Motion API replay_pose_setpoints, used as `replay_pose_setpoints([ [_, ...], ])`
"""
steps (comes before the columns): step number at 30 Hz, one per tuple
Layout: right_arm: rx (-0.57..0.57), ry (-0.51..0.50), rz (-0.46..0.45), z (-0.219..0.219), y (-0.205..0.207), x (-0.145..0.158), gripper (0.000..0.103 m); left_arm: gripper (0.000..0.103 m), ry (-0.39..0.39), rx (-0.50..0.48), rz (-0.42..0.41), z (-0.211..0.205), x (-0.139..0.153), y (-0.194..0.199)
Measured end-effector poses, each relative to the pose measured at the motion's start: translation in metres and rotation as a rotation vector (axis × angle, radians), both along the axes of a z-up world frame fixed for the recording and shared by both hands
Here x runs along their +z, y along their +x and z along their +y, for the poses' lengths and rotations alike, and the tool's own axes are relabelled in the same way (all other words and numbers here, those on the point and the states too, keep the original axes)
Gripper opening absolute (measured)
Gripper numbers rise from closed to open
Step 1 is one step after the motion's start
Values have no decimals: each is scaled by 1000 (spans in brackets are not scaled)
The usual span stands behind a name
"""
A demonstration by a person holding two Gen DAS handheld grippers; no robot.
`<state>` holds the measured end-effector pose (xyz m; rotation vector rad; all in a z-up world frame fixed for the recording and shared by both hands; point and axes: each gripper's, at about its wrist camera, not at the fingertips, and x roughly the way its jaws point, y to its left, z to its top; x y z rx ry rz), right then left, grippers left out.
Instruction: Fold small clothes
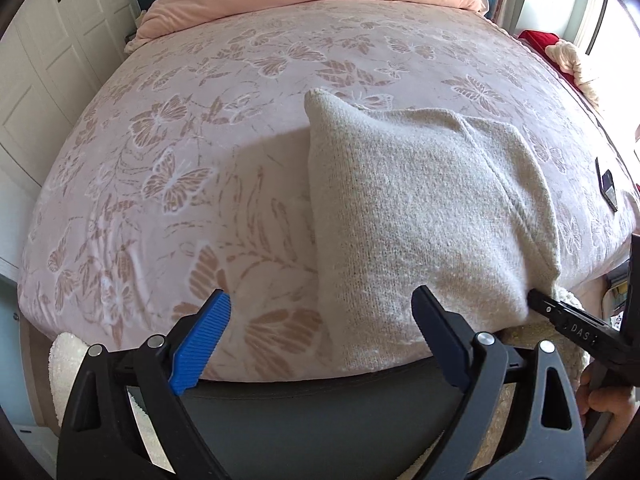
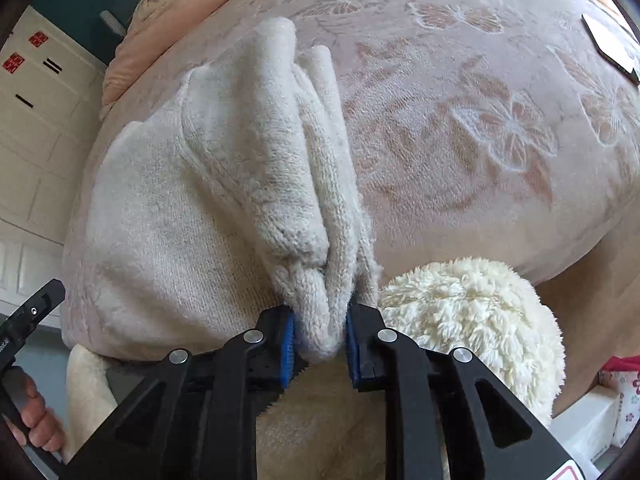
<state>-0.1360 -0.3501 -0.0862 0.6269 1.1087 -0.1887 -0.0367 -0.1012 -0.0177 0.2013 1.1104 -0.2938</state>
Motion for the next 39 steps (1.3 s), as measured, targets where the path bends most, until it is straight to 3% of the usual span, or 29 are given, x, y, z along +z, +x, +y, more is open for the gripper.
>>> replay_pose_setpoints([
  [1,-7,-13,-23,0,0,11,28,89,-20,-13,6,-2,0,2],
  [3,-36,-37,-70,-4,4,29,50,91,-54,-17,18,-6,-1,6],
  [5,-51,-72,-109,-8,12,42,62,92,-80,-12,45,-12,-5,15],
  [8,-53,-97,-108,-16,35,42,71,92,-63,-17,69,-28,-14,28],
  [13,-37,-3,-30,-26,60,3,72,93,-25,-49,102,-54,-34,46],
  [18,-72,88,-83,-26,57,-22,85,98,-9,-29,120,-63,-52,57],
  [25,-62,157,-146,-28,52,-26,90,98,-69,-25,107,-58,-63,69],
  [30,-27,213,-174,-27,54,-28,85,98,-158,-22,109,-46,-68,66],
  [39,-38,307,-206,-36,53,-36,85,98,-180,19,154,-44,-61,65],
])
